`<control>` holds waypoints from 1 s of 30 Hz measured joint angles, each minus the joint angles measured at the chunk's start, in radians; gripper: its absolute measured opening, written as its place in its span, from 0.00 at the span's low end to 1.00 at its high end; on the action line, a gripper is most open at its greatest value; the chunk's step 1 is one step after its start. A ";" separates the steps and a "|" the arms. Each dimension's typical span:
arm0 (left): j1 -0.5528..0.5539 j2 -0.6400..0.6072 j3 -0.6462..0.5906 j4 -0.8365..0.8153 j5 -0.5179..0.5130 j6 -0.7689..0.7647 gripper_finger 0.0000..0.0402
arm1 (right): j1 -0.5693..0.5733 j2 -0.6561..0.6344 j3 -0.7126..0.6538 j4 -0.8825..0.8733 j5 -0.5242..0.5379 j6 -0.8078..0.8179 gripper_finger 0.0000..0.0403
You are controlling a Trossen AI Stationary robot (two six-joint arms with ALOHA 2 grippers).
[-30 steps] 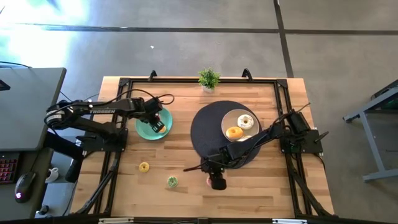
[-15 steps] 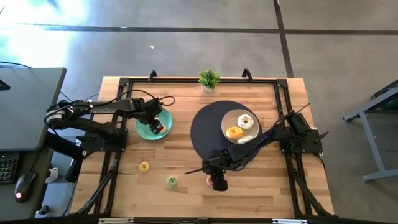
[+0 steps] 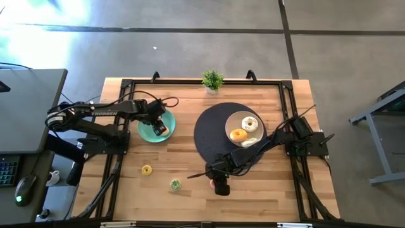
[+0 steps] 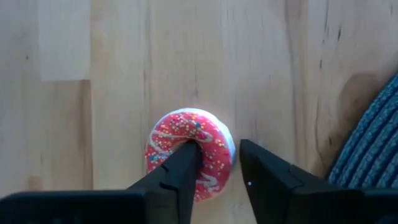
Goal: Pick & Place donuts
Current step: Put the top small pink donut on the green plate, then put the small pink donut on the green plate
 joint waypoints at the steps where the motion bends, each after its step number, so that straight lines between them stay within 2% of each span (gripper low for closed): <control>1: 0.000 0.000 0.004 -0.008 -0.029 0.015 0.54 | 0.000 0.001 0.000 0.000 -0.001 0.000 0.26; 4: 0.000 -0.005 0.044 -0.043 -0.101 0.049 0.54 | -0.004 0.000 0.000 0.001 -0.009 -0.002 0.16; 7: 0.000 -0.006 0.103 -0.080 -0.110 0.052 0.54 | -0.022 -0.007 0.000 0.008 -0.053 -0.008 0.05; 9: 0.000 -0.006 0.148 -0.110 -0.080 0.050 0.54 | -0.035 -0.017 -0.002 0.010 -0.075 -0.008 0.03; 13: 0.000 -0.006 0.253 -0.222 -0.031 0.031 0.54 | -0.070 -0.065 -0.005 0.022 -0.082 -0.030 0.05; 16: 0.000 -0.006 0.352 -0.320 -0.020 -0.005 0.54 | -0.107 -0.119 -0.004 0.081 0.023 -0.100 0.03; 21: -0.001 -0.006 0.500 -0.440 -0.014 -0.043 0.54 | -0.200 -0.159 -0.002 0.310 0.357 -0.211 0.03; 23: -0.001 -0.014 0.545 -0.492 0.000 -0.052 0.54 | -0.251 -0.149 -0.002 0.436 0.421 -0.237 0.04; 26: -0.003 -0.047 0.604 -0.570 0.005 -0.071 0.54 | -0.329 -0.109 -0.002 0.616 0.392 -0.241 0.04; 30: -0.039 -0.125 0.628 -0.624 0.006 -0.109 0.54 | -0.405 -0.019 -0.002 0.818 0.263 -0.223 0.02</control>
